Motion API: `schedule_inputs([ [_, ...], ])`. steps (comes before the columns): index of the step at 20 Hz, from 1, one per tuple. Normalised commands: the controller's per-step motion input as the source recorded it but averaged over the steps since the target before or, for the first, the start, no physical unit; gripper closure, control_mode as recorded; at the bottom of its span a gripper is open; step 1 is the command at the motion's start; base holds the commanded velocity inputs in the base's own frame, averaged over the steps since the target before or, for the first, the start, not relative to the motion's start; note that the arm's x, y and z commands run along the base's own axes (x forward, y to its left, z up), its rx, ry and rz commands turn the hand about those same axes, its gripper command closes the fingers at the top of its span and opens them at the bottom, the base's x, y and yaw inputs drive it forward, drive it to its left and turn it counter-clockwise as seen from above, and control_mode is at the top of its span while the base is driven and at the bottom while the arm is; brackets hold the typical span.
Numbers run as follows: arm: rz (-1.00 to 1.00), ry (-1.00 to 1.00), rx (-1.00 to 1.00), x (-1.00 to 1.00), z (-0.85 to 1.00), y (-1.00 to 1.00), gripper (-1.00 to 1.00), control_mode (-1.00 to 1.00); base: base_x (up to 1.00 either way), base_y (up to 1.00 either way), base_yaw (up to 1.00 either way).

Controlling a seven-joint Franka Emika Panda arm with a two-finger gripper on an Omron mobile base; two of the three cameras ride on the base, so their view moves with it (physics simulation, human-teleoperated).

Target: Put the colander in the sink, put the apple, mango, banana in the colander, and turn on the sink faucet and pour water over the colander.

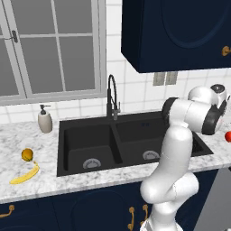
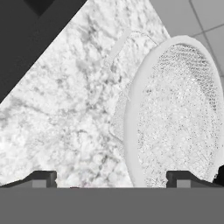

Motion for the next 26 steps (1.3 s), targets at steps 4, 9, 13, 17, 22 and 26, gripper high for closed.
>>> schedule_inputs([
  [4,0.01,0.00,0.00,0.28,-0.12,-0.23,-1.00,-1.00,0.00,0.00,0.00],
  [9,0.00,0.01,0.00,0.25,-0.08,-0.23,-1.00,-1.00,0.00,0.00,0.00],
  [13,0.00,0.00,0.00,0.28,-0.10,-0.11,-1.00,-1.00,0.00,0.00,0.00],
  [17,0.00,0.00,0.00,0.17,-0.20,-0.01,-1.00,-1.00,0.00,0.00,0.00],
  [22,0.00,0.00,0.00,0.05,-0.32,0.03,1.00,-1.00,0.00,0.00,0.00],
  [26,0.01,0.00,0.00,-0.04,-0.13,0.10,1.00,-1.00,0.00,0.00,0.00],
])
